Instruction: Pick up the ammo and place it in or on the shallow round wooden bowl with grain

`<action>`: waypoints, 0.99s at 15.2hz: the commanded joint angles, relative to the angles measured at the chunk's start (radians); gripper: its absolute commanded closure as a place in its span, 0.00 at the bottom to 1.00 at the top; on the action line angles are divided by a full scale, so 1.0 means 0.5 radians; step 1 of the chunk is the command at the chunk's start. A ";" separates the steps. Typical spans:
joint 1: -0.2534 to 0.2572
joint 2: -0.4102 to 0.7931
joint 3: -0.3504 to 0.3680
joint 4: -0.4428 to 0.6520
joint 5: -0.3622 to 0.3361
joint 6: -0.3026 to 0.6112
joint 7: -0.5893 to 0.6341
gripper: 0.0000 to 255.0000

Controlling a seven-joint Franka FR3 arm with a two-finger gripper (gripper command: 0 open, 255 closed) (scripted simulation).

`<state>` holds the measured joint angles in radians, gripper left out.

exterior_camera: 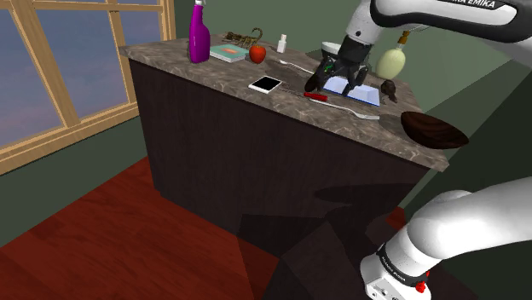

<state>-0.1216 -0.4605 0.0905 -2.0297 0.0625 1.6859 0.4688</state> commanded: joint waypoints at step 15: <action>-0.220 0.960 -0.036 0.994 -0.057 -0.093 0.852 0.00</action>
<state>-0.2312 0.0192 0.0729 -1.5222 0.0341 1.6283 0.8912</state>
